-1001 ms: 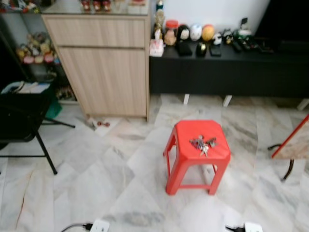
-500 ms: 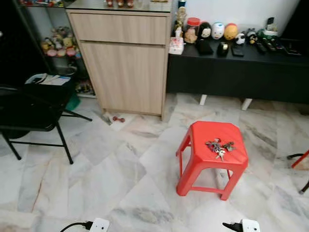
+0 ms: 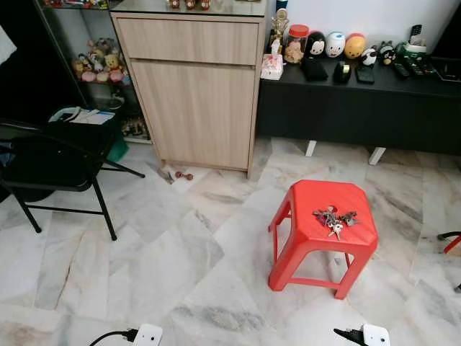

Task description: Hang keys on a hook

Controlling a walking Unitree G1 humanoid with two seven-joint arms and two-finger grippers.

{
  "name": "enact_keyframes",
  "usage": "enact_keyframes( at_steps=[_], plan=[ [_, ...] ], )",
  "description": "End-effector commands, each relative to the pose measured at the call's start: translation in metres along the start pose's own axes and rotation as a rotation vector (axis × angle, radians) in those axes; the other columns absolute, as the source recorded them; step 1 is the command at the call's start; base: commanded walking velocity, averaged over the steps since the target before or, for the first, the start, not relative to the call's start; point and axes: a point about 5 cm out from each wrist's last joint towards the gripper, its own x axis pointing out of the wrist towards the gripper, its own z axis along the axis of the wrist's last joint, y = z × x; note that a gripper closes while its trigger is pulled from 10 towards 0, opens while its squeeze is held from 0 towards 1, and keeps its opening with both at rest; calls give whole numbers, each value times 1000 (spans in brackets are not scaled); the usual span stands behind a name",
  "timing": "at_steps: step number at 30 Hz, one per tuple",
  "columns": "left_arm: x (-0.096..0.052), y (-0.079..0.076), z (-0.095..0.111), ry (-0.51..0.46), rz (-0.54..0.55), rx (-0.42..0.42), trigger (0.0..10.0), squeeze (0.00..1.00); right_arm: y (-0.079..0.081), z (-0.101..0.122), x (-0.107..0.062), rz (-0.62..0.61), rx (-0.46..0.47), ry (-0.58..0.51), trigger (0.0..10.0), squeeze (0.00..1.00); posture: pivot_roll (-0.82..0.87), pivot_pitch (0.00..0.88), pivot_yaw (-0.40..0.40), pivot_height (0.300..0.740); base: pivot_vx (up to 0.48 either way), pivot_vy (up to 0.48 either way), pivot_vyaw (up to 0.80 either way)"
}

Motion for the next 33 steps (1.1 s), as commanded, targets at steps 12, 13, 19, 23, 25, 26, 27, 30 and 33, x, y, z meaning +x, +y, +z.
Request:
enact_keyframes(
  at_steps=[12,13,19,23,25,26,27,30,33],
  plan=[
    [-2,-2,-10,44,-19,4,10000,0,-3,-2,-1,-12,24,-2,10000,0,-45,80,-31,740,310,0,0],
    [-2,-2,-11,45,-20,6,10000,0,-3,-2,-1,-13,25,-3,10000,0,-45,80,-31,740,322,0,0],
    [-2,-3,-11,48,-27,14,10000,0,-3,-3,-1,-13,28,-3,10000,0,-51,72,-28,740,319,0,0],
    [-2,-3,-11,47,-28,16,10000,0,-3,-3,-1,-13,27,-3,10000,0,-47,66,-30,740,319,0,0],
    [-2,-3,-11,48,-27,17,10000,0,-3,-3,-1,-13,26,-2,10000,0,-45,61,-29,740,317,0,0],
    [-2,-3,-11,49,-27,19,10000,0,-3,-3,-1,-12,26,-2,10000,0,-45,60,-29,740,319,0,0],
    [-2,-2,-11,49,-27,20,10000,0,-3,-3,-1,-13,28,-3,10000,0,-46,59,-27,740,307,0,0],
    [-2,-2,-11,48,-28,27,10000,0,-2,-3,-1,-15,33,-6,10000,0,-47,58,-26,740,90,0,0],
    [-2,-2,-11,45,-28,28,10000,0,-2,-3,-1,-18,45,-10,10000,0,-47,61,-26,740,0,0,0]
  ],
)
